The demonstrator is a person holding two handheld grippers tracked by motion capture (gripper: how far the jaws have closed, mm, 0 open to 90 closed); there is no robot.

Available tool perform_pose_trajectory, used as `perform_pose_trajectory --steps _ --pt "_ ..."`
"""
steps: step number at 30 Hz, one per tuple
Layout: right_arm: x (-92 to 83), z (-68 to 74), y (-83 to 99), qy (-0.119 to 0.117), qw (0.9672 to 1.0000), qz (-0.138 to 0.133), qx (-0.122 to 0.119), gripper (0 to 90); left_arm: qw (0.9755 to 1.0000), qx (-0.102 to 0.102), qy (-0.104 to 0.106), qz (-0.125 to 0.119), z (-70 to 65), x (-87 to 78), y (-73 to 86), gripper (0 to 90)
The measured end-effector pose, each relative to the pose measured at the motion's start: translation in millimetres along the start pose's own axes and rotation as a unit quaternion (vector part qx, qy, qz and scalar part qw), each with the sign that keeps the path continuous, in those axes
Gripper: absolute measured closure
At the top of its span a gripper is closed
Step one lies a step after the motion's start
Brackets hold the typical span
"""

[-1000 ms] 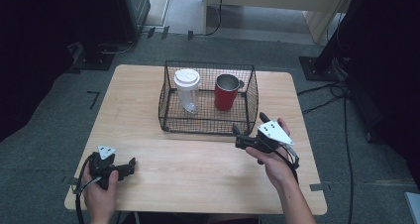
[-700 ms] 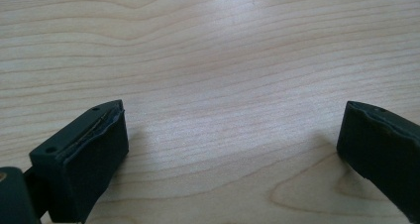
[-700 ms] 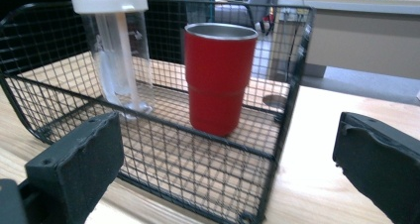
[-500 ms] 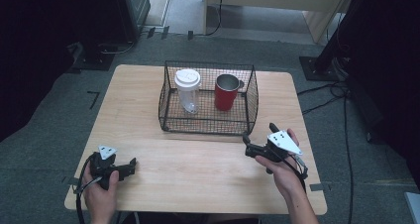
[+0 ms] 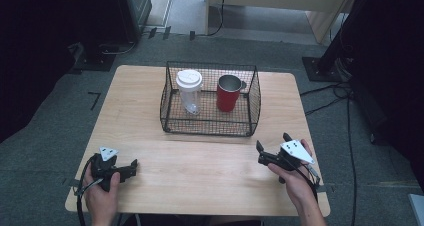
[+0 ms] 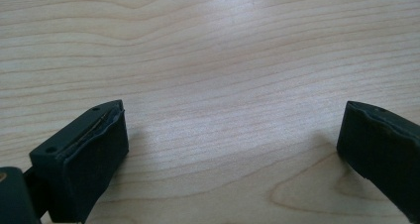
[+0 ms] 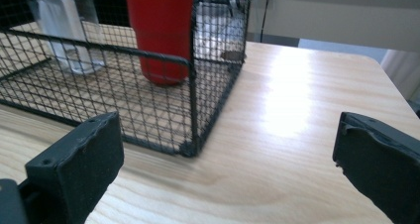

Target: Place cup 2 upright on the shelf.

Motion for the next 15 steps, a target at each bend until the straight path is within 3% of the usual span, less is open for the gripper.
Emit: perform_pose_trajectory --steps 12,15 --pt "-14.5 -20.6 19.4 0.028 0.9994 0.014 0.014 0.0 1.0 0.001 0.0 0.001 0.1 -0.1 0.0 0.0" --pt "-19.9 -28.0 28.6 0.038 0.9988 0.029 0.012 0.0 1.0 0.001 0.0 0.0 0.1 -0.1 0.0 0.0"
Point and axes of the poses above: each handheld gripper's, and its own axes: x roughly forward along the jaws, y roughly out of its underside, z roughly to its left, the point moved 3 cm from there along x, roughly forward along the jaws, and after that the axes turned 3 degrees about -y, right-handed, at the moved point
